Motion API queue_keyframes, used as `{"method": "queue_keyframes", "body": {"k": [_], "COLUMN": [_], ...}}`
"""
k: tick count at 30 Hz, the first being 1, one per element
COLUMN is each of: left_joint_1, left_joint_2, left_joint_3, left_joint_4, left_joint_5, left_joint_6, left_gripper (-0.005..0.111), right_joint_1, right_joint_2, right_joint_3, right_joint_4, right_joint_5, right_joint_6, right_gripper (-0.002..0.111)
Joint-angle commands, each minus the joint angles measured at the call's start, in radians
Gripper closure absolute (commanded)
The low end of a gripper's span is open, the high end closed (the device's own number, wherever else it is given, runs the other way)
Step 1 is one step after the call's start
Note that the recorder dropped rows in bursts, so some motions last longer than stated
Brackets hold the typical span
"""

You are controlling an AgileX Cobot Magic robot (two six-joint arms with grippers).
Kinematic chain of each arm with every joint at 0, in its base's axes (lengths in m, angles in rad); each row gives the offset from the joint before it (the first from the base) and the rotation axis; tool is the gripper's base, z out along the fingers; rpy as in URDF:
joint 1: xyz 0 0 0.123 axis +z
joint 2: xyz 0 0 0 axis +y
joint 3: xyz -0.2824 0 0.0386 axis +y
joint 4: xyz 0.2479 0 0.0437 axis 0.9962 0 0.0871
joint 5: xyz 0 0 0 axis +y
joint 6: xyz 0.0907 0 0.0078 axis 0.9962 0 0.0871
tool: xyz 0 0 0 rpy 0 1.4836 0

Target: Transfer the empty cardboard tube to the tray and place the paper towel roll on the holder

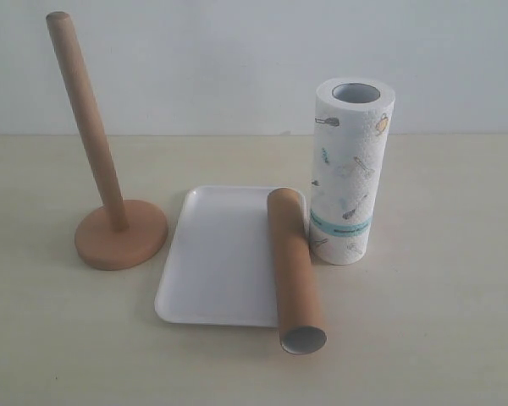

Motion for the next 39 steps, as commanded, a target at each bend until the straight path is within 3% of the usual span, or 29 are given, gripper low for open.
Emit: {"method": "queue_keyframes", "body": {"k": [1,7,39], "left_joint_1": [-0.005,-0.005,-0.005], "left_joint_2": [-0.003,-0.003,-0.003], "left_joint_3": [0.004,0.004,0.004], "left_joint_4": [-0.004,-0.004,-0.019], "left_joint_5": [0.001,0.001,0.001], "left_joint_6": [0.006,0.073,0.073], "left_gripper": [0.103,0.103,0.103], "right_joint_1": [-0.002,-0.002,-0.002], "right_joint_2": [-0.004,-0.004,-0.004], "right_joint_3": [-0.001,-0.001,-0.001], "right_joint_4": [-0.003,-0.003,-0.003], "right_joint_5": [-0.012,-0.012,-0.012], "right_joint_6": [-0.003,-0.003,-0.003], "right_gripper": [0.101,0.101,0.101]}}
